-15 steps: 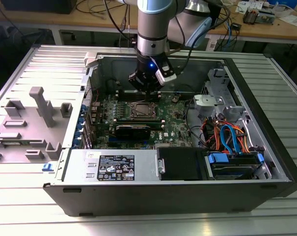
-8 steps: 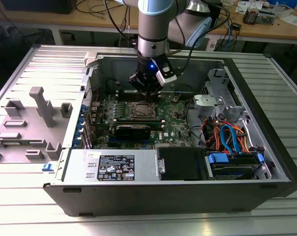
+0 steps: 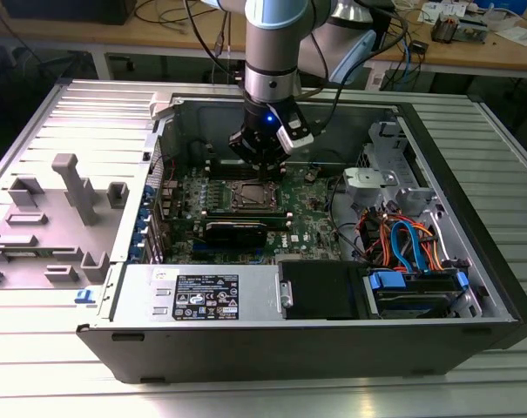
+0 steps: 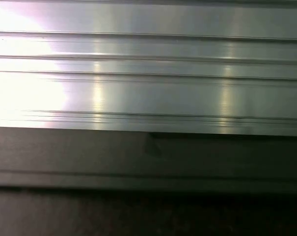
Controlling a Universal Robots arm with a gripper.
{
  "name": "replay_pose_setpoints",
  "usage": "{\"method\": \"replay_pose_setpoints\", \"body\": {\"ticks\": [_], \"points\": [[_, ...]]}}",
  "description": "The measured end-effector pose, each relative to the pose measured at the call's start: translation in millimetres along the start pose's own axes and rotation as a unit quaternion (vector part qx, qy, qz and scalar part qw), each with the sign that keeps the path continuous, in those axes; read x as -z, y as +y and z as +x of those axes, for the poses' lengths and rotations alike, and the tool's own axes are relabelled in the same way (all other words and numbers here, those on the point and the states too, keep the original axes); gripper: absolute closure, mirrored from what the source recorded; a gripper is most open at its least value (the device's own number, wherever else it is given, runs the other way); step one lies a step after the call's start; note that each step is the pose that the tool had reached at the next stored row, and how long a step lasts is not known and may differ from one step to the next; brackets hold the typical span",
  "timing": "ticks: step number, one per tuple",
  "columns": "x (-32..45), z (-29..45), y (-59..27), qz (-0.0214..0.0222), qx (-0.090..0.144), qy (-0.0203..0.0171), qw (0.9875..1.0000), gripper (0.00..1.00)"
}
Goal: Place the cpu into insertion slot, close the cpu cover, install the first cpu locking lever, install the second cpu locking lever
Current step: 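Install the first cpu locking lever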
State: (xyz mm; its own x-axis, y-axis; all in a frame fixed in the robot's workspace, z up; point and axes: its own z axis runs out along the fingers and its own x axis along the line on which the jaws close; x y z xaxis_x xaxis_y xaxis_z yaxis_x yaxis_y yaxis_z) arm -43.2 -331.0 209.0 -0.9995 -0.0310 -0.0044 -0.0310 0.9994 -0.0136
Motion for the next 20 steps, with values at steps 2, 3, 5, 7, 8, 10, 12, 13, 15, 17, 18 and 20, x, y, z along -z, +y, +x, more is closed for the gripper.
{"method": "replay_pose_setpoints", "body": {"ticks": [2,3,5,7,8,10,12,13,15,17,18,20], "points": [[-0.1,-0.1,0.0,0.0,0.0,0.0,1.0,0.89],[-0.3,0.0,0.0,-0.0001,0.0,0.0,1.0,0.89],[-0.8,-0.3,0.0,-0.0002,0.0,-0.0001,1.0,0.89],[-1.5,-0.5,0.1,-0.0001,0.0,-0.0001,1.0,0.89],[-1.9,-0.5,0.0,-0.0001,0.0,-0.0001,1.0,0.89],[-2.7,-0.6,0.1,-0.0001,0.0,-0.0001,1.0,0.89],[-4.3,-1.0,0.1,-0.0001,0.0,0.0001,1.0,0.89],[-4.8,-1.1,0.1,-0.0001,0.0,0.0,1.0,0.89],[-4.9,-1.2,0.0,0.0,0.0,-0.0001,1.0,0.89],[-4.5,-1.2,0.1,0.0,0.0,-0.0001,1.0,0.89],[-2.7,-1.3,0.1,-0.0001,0.0,-0.0001,1.0,0.89],[-1.3,-1.2,0.0,-0.0001,0.0,-0.0001,1.0,0.89]]}}
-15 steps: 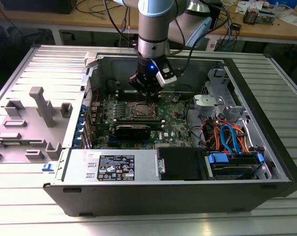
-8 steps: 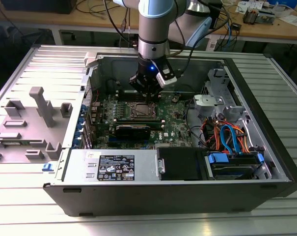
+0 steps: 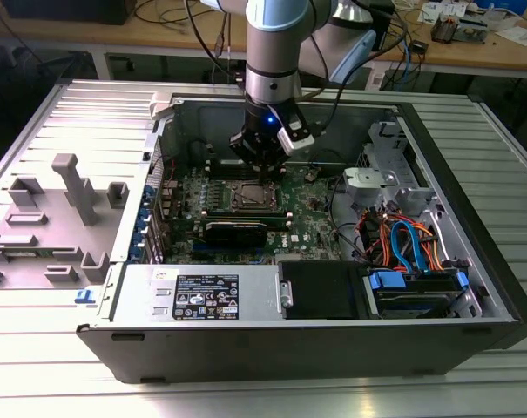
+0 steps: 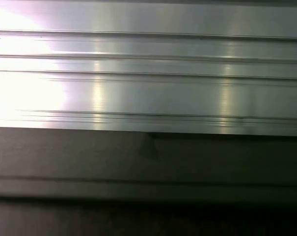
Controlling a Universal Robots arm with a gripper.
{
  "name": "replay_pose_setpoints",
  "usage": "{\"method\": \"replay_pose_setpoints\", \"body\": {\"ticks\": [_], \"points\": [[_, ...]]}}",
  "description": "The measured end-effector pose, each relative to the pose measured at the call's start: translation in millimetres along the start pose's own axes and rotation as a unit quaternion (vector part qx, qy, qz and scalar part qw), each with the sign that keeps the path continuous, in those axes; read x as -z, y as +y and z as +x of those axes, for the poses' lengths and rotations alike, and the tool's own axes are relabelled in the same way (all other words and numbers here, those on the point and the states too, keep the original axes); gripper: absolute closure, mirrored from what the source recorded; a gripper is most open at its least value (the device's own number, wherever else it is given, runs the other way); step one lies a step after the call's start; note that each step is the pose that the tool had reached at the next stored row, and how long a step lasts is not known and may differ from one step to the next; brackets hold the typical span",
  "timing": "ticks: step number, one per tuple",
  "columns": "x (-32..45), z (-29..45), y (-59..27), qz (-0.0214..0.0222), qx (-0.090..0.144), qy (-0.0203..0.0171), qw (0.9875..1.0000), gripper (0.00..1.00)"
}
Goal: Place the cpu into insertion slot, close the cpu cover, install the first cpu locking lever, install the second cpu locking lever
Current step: 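Install the first cpu locking lever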
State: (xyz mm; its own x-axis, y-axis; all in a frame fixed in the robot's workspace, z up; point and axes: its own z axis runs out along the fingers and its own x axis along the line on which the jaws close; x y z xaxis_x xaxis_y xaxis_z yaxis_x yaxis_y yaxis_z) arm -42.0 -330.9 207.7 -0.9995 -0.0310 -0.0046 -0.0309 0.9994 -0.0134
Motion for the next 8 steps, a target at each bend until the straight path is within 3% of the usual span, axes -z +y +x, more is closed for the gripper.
{"method": "replay_pose_setpoints", "body": {"ticks": [8], "points": [[-1.9,-0.1,-0.1,0.0007,0.0,0.0001,1.0,0.89]]}}
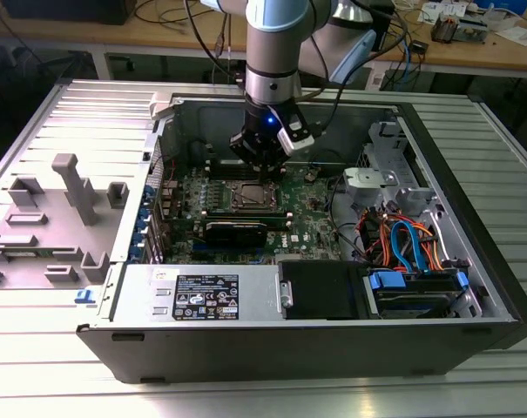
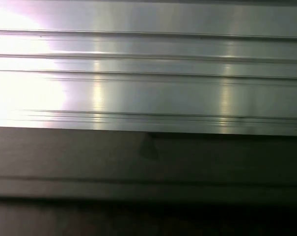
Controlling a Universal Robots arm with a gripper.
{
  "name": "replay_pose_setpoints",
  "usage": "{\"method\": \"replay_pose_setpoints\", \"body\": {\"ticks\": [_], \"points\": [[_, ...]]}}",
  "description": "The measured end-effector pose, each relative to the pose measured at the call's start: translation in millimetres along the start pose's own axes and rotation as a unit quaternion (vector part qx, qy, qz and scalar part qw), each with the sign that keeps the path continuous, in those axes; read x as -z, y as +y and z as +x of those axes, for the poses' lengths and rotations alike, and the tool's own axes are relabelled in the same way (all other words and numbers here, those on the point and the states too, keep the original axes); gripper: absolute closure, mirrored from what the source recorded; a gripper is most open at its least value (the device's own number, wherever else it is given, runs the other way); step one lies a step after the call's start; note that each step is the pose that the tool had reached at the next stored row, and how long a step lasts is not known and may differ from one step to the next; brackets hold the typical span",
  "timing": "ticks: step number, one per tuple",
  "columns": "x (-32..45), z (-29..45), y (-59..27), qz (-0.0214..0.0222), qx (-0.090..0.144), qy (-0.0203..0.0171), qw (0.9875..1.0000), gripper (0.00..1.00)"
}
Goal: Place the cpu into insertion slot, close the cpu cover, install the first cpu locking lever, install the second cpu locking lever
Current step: 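Install the first cpu locking lever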
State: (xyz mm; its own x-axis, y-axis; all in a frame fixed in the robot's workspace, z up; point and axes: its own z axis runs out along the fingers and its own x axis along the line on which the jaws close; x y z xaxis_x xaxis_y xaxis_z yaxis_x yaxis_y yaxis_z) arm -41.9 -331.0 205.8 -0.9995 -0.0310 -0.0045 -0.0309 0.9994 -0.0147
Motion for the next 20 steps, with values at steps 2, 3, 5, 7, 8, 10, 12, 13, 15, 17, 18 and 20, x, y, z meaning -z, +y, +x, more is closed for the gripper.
{"method": "replay_pose_setpoints", "body": {"ticks": [2,3,5,7,8,10,12,13,15,17,18,20], "points": [[-1.1,0.0,0.0,0.0004,0.0,0.0001,1.0,0.89],[-1.9,-0.1,0.0,0.0006,0.0,0.0001,1.0,0.89],[-3.4,-0.2,0.0,0.0012,0.0,0.0,1.0,0.89],[-3.6,-0.1,-0.1,0.0017,0.0,0.0001,1.0,0.89],[-3.5,-0.1,-0.1,0.0018,0.0,0.0001,1.0,0.89],[-2.1,-0.2,-0.1,0.0017,0.0,-0.0001,1.0,0.89],[0.1,-0.1,-0.1,0.0018,0.0,0.0,1.0,0.89],[0.7,-0.2,-0.1,0.0017,0.0,0.0001,1.0,0.89],[0.9,-0.4,-0.1,0.0016,0.0,0.0,1.0,0.89],[0.8,-0.7,-0.2,0.0016,0.0,0.0,1.0,0.89],[0.7,-0.9,-0.4,0.0016,0.0,0.0,1.0,0.89],[0.6,-1.1,-0.8,0.0017,0.0,0.0,1.0,0.89]]}}
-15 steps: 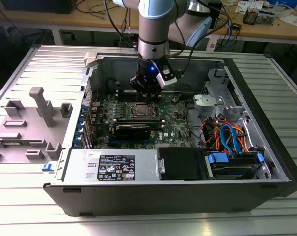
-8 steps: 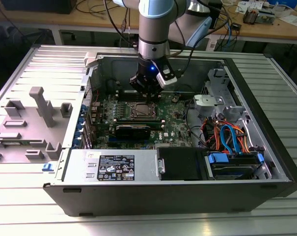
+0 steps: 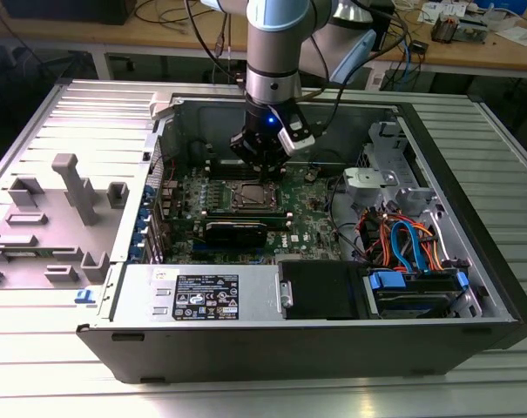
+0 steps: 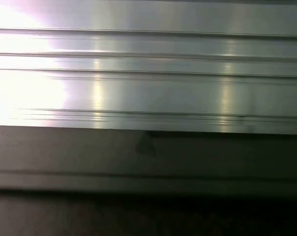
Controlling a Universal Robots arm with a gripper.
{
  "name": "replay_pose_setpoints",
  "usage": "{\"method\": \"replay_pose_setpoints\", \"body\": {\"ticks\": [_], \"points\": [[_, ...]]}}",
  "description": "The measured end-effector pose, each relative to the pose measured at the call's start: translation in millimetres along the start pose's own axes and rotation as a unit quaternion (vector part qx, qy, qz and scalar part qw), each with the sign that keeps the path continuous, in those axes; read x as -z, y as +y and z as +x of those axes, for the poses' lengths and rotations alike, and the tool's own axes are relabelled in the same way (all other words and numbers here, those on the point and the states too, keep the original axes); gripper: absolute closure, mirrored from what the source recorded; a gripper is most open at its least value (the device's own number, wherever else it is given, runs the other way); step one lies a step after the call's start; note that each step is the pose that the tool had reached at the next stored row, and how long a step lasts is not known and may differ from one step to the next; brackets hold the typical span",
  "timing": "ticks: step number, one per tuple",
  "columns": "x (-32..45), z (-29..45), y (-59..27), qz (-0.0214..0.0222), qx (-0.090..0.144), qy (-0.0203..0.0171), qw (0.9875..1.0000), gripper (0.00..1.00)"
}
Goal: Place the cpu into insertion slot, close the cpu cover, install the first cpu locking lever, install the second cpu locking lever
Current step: 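Install the first cpu locking lever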
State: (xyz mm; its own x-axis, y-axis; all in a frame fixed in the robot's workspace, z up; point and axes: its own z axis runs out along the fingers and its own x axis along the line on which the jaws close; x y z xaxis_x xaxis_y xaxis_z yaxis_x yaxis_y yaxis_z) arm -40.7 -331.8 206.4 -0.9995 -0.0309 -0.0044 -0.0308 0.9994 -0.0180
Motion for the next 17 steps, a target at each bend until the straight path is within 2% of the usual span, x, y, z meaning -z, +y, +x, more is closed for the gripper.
{"method": "replay_pose_setpoints", "body": {"ticks": [17], "points": [[-1.3,0.0,-3.8,0.0005,0.0,0.0,1.0,0.89]]}}
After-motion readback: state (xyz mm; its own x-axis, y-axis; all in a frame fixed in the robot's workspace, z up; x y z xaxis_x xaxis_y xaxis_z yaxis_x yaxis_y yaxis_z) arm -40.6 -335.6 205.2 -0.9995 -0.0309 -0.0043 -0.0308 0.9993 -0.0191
